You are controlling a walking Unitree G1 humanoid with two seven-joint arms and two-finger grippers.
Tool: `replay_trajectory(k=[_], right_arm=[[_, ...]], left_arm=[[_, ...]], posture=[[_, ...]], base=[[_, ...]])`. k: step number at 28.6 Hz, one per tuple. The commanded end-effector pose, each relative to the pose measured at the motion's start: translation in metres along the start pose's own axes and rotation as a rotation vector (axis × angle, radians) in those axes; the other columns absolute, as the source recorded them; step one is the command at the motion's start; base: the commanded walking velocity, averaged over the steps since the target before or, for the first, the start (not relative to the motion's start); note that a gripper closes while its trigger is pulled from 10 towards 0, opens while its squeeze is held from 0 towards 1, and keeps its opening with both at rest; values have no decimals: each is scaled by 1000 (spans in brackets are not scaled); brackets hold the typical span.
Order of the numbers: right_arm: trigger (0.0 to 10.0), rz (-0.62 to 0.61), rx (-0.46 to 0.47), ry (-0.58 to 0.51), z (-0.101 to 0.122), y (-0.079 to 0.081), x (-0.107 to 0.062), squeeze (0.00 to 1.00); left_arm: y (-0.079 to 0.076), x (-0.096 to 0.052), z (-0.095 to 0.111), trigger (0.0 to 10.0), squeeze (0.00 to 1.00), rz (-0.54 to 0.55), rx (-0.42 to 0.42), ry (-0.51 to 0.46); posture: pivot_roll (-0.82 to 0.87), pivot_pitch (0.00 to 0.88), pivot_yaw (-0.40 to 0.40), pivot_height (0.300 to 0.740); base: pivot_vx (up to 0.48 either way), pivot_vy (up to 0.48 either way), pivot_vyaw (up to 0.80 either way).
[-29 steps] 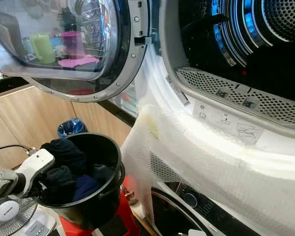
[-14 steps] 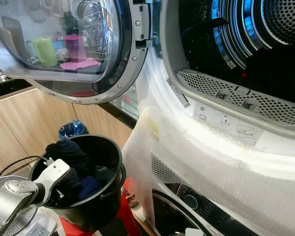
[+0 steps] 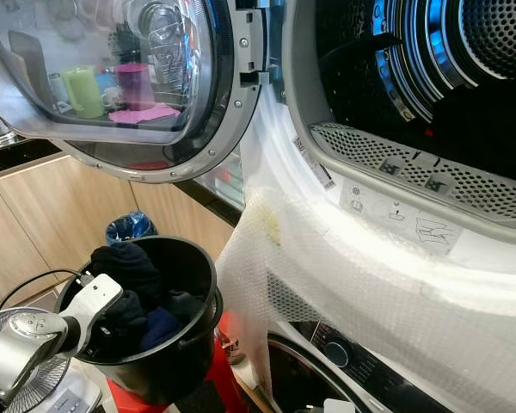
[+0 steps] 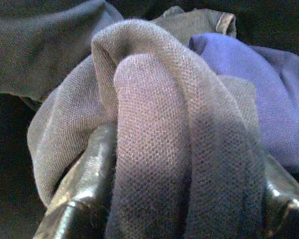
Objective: Clothes washing
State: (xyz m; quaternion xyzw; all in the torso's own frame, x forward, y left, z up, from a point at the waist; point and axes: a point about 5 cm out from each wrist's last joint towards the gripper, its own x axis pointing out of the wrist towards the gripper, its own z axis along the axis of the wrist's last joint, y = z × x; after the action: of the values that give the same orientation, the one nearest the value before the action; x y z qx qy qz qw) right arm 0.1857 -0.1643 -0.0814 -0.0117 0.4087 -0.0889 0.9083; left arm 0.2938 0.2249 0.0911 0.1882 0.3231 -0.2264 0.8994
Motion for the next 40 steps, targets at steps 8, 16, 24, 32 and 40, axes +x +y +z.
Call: replay_trajectory(k=[8,16,24,32,40], right_arm=[[10000,13,-19,2,1,0,1,0],[10000,5,-6,-7,5,-2,2,0],[10000,3,6,-3,4,-2,2,0],[10000,-14,31,-11,9,-5,3,0],[10000,-28,47,-16,10,-8,4,0]], left_arm=[[6,-2,15,0,0,35,-7,-76],[7,-10,31,0,0,40,-32,-169],[13,-54,89,0,0,-100,-62,-419],[-11,-79,132,0,0,-333,89,-520],[-50,-87,191,0,0,-538,179,-723]], posture=[[283,0,48,740],[303,0,51,740],[335,17,49,740],[331,34,66,740],[324,30,70,740]], base=[[0,0,0],[0,0,0],[0,0,0],[0,0,0],[0,0,0]])
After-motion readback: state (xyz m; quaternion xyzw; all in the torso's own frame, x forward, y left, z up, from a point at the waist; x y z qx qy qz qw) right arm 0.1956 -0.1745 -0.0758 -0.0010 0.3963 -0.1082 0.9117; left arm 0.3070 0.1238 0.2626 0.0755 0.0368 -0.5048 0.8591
